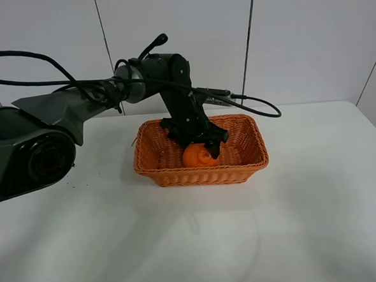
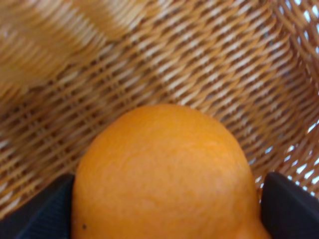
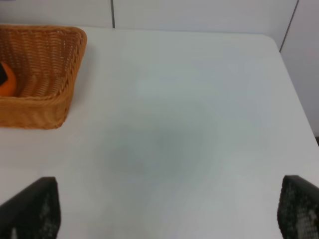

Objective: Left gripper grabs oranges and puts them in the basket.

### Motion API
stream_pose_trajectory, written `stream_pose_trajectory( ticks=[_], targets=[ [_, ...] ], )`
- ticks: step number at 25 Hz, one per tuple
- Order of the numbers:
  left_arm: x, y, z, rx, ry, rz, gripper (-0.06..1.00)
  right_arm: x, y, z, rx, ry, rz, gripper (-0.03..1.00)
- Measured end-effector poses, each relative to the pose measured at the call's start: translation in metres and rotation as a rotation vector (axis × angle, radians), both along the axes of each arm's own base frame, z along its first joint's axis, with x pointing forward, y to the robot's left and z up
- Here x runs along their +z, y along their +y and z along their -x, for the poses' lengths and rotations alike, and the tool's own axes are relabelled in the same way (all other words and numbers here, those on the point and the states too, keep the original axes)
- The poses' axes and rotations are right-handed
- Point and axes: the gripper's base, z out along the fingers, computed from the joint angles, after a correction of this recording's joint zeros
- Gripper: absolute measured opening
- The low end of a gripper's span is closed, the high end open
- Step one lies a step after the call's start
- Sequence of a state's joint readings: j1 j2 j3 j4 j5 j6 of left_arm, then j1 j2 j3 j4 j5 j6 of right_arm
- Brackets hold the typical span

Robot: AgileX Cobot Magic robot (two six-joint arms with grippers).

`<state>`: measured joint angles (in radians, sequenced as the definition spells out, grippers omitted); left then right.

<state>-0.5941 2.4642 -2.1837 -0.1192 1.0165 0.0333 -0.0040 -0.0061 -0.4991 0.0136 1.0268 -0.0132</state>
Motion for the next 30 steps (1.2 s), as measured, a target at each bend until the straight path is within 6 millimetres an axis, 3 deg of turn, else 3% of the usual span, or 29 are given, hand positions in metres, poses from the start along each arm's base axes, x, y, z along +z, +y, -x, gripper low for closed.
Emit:
stream_pose_trajectory(
  ticks=[4,7,12,15,18,21,23,30],
  targets=[
    [0.018,0.005,-0.005,0.0,-0.005,-0.016,0.85,0.0,0.0,0.0,0.0,0.0,0.0,0.69],
    [0.047,0.016,-0.007,0.011,-0.035,-0.018,0.85,0.0,0.0,0.0,0.0,0.0,0.0,0.69],
    [0.11,0.032,-0.001,0.022,-0.161,-0.017,0.85,0.0,0.0,0.0,0.0,0.0,0.0,0.69],
    [0.127,0.038,0.001,0.029,-0.198,-0.014,0.85,0.0,0.0,0.0,0.0,0.0,0.0,0.69],
    [0.124,0.045,-0.003,0.045,-0.186,-0.022,0.85,0.0,0.0,0.0,0.0,0.0,0.0,0.69],
    [0.115,0.067,-0.017,0.091,-0.167,-0.039,0.85,0.0,0.0,0.0,0.0,0.0,0.0,0.69],
    [0.107,0.091,-0.031,0.142,-0.157,-0.05,0.85,0.0,0.0,0.0,0.0,0.0,0.0,0.69],
    [0.081,0.201,-0.072,0.357,-0.114,-0.096,0.85,0.0,0.0,0.0,0.0,0.0,0.0,0.69]
  ],
)
